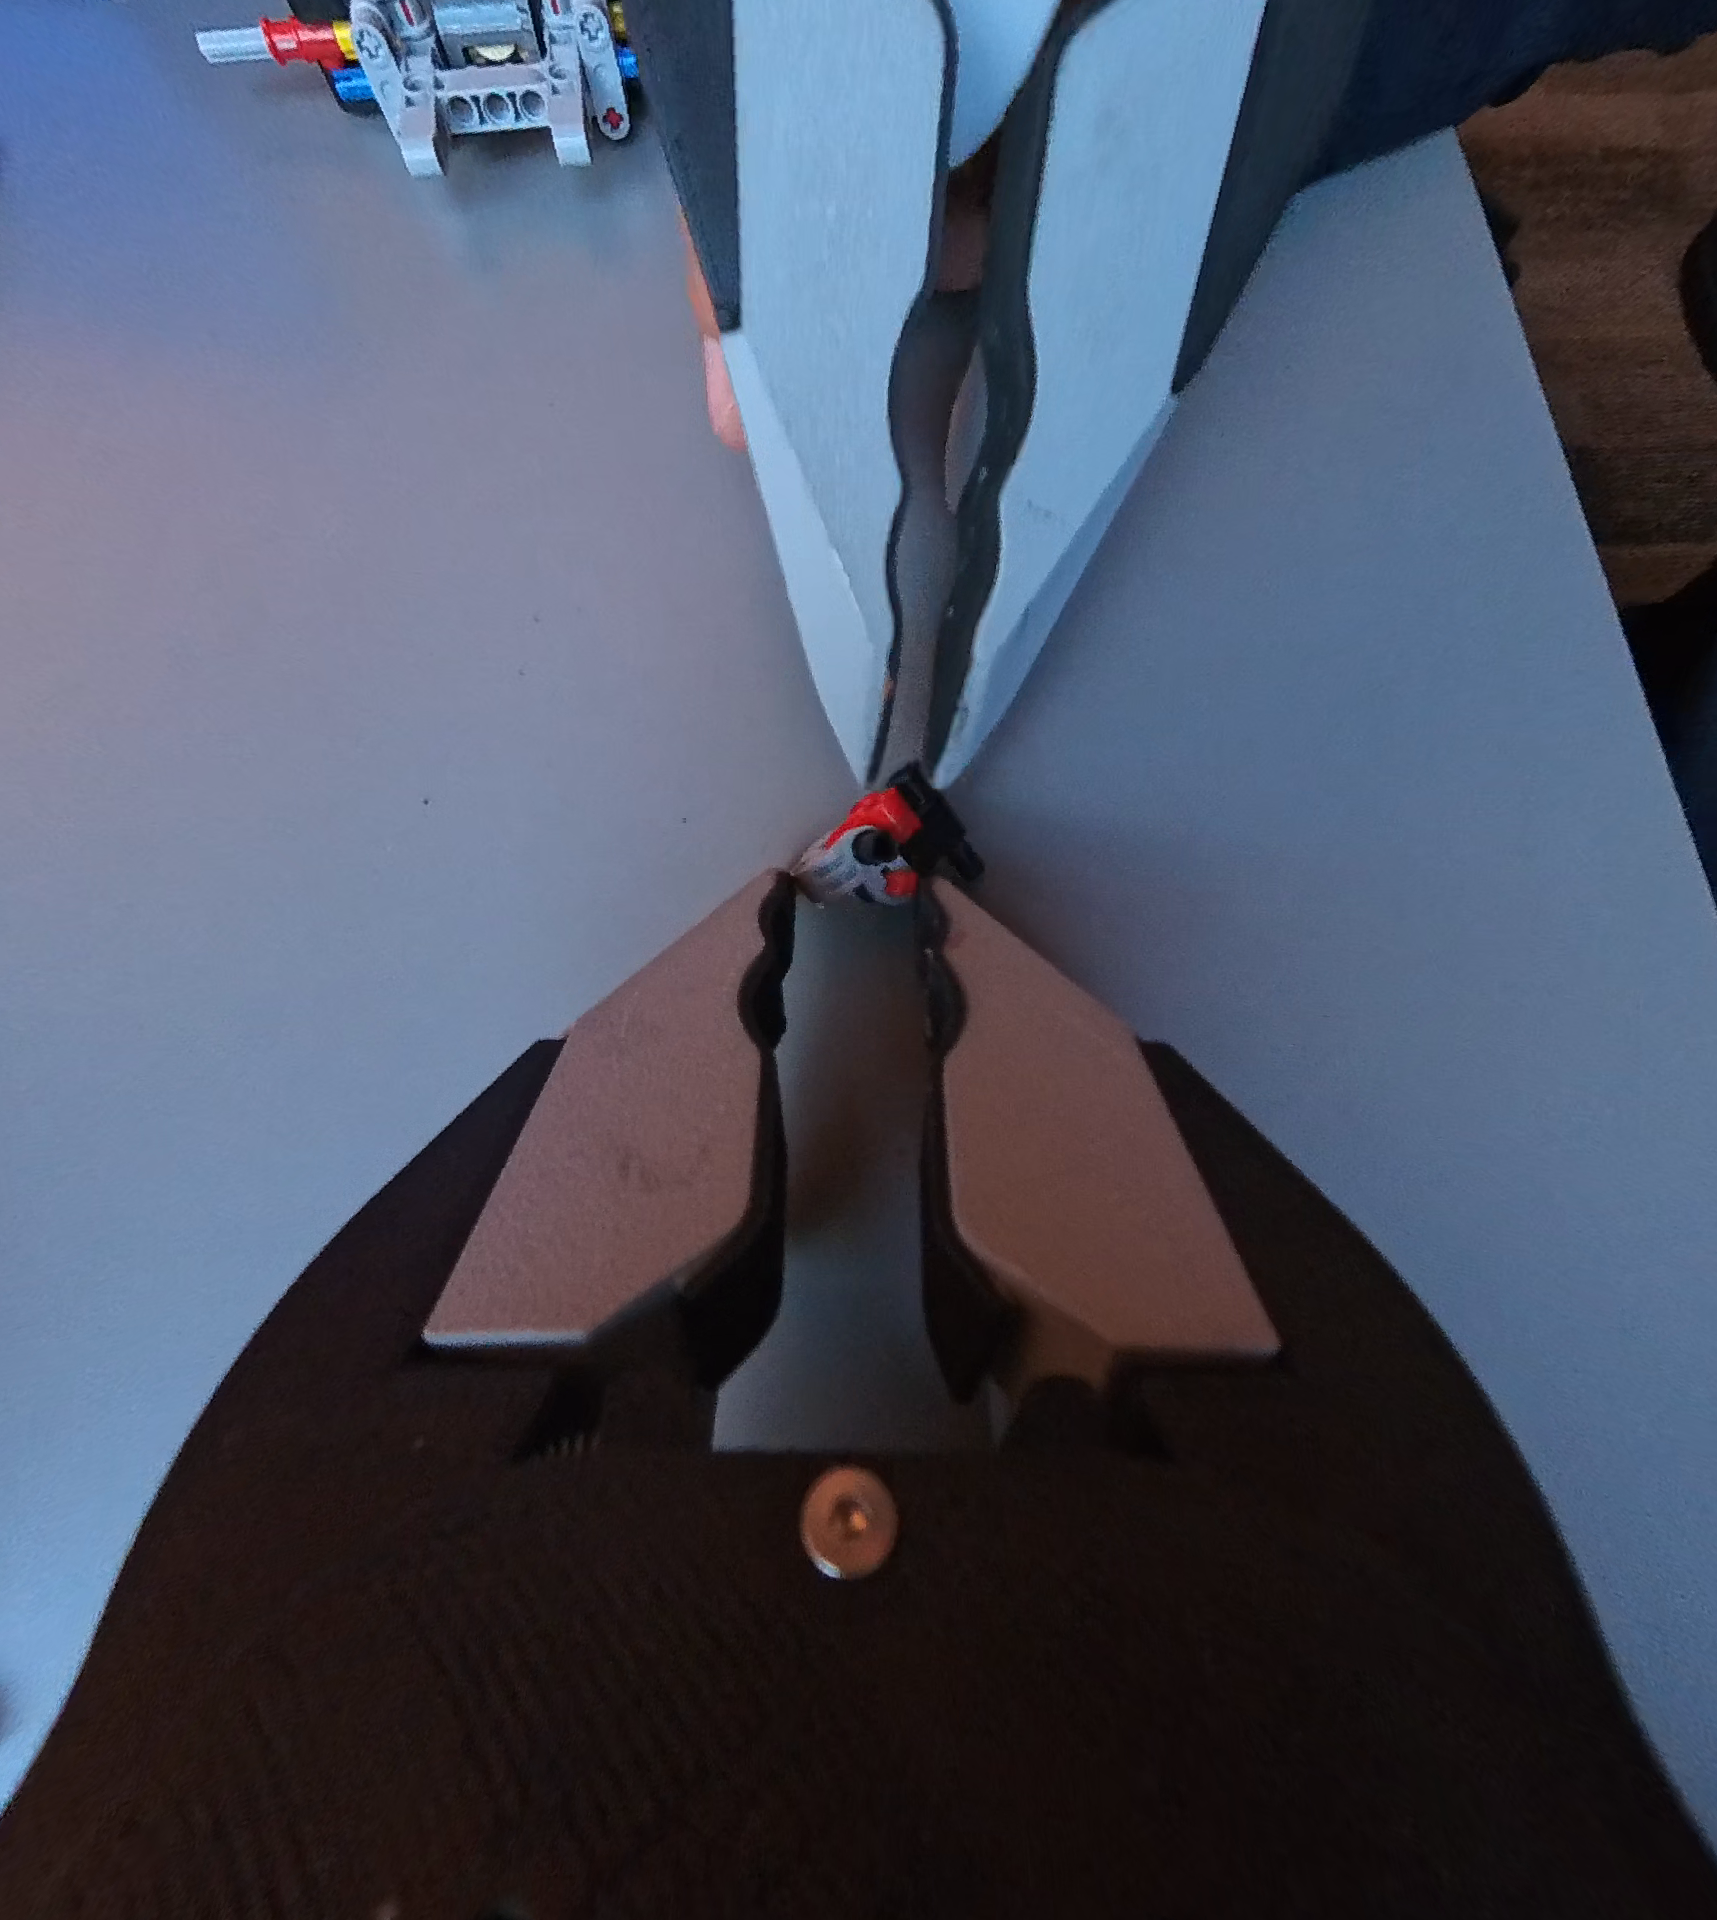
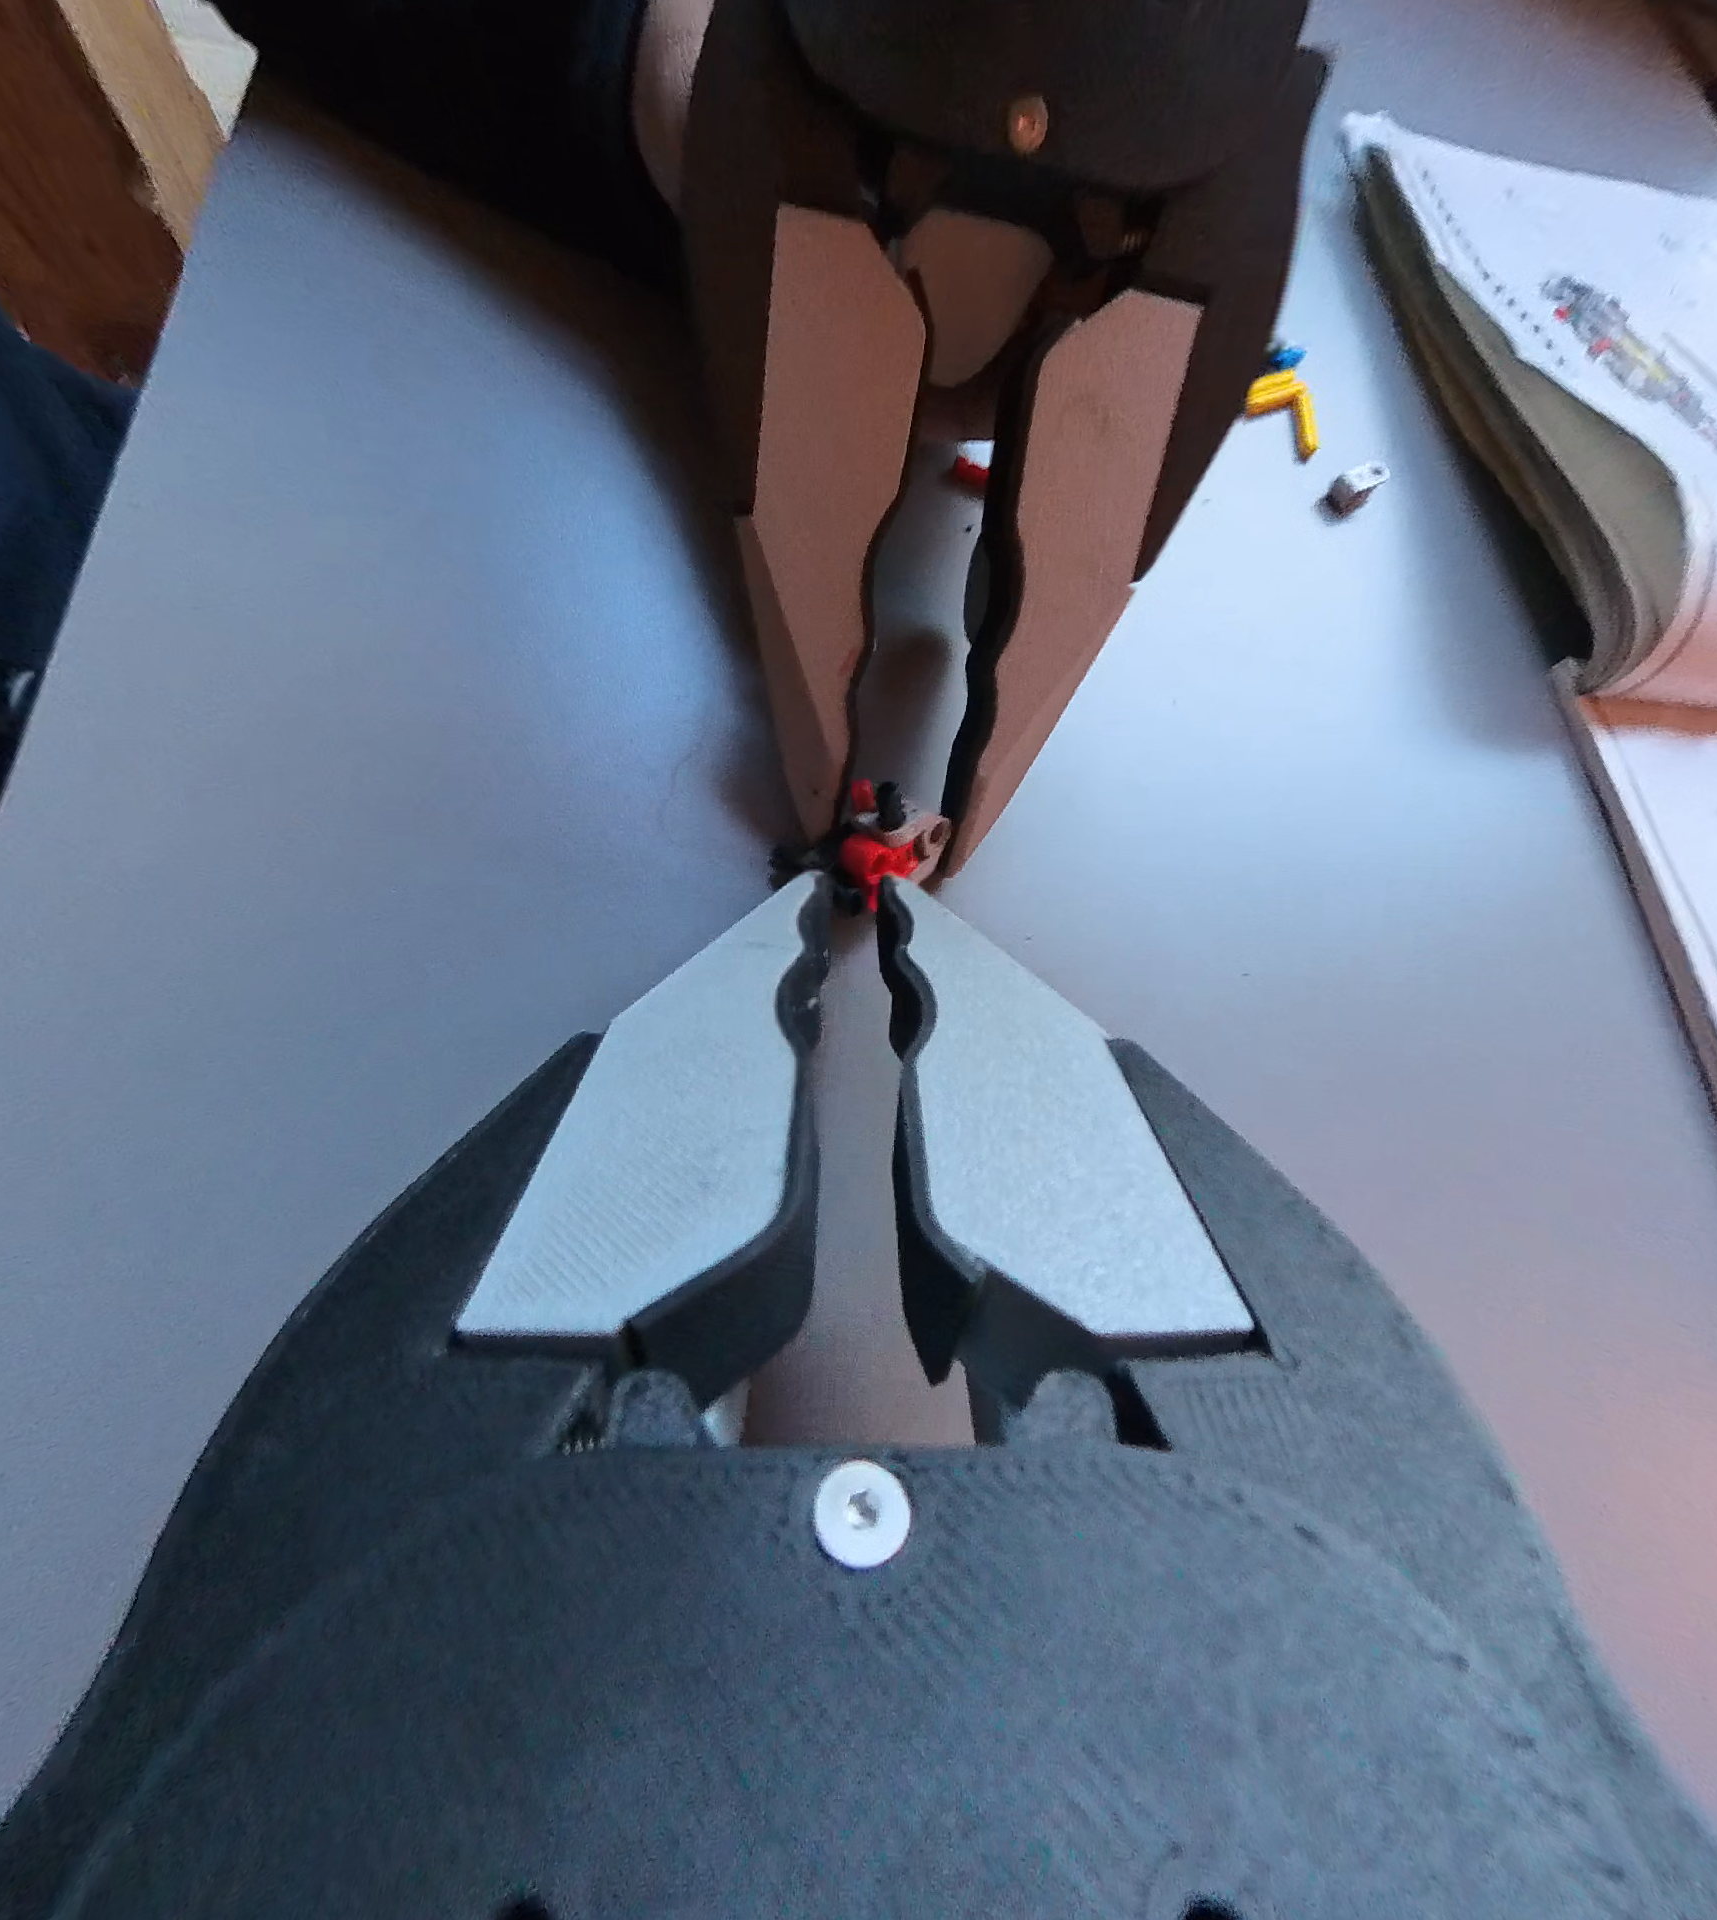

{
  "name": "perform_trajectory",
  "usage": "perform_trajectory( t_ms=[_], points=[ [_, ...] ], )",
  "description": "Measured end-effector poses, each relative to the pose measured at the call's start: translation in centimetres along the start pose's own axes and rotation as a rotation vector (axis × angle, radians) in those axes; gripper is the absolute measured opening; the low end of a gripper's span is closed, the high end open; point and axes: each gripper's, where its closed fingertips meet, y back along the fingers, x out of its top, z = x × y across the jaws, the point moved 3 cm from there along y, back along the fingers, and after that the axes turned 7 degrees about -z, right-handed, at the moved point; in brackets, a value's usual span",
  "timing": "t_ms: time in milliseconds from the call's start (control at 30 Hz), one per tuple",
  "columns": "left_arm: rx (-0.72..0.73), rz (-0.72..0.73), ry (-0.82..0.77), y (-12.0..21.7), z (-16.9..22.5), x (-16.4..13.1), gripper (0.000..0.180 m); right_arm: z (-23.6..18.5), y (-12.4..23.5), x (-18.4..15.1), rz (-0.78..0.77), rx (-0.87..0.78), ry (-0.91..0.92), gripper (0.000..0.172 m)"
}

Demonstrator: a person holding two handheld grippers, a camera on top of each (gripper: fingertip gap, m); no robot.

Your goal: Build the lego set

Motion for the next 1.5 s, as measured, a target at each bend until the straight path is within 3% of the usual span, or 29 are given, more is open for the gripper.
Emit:
perform_trajectory(
  t_ms=[233,533,867,1000,1167,1367,1500],
  points=[
    [0.019,0.0,0.003,0.0,-0.2,0.0,0.021,2.1,1.6,0.8,0.132,-0.112,-0.083,0.004],
    [0.205,0.003,-0.087,0.2,-0.5,0.1,0.021,4.8,5.8,0.8,0.189,-0.583,-0.156,0.0],
    [0.562,-0.034,-0.26,0.5,-0.7,0.0,0.021,3.0,10.5,-2.7,0.192,-0.812,-0.39,0.004],
    [0.534,-0.034,-0.226,0.8,-0.1,-0.3,0.02,2.0,14.0,-5.8,0.164,-0.923,-0.463,0.01],
    [0.504,0.02,-0.136,2.0,-0.5,-0.3,0.02,0.6,19.2,-11.0,0.234,-0.966,-0.686,0.039],
    [0.438,0.078,0.033,2.8,-1.3,-0.1,0.02,0.1,23.4,-13.2,0.469,-0.899,-0.79,0.046],
    [0.447,0.071,0.057,2.9,-1.6,-0.4,0.02,1.2,22.8,-13.7,0.381,-0.849,-0.725,0.043]
  ],
)
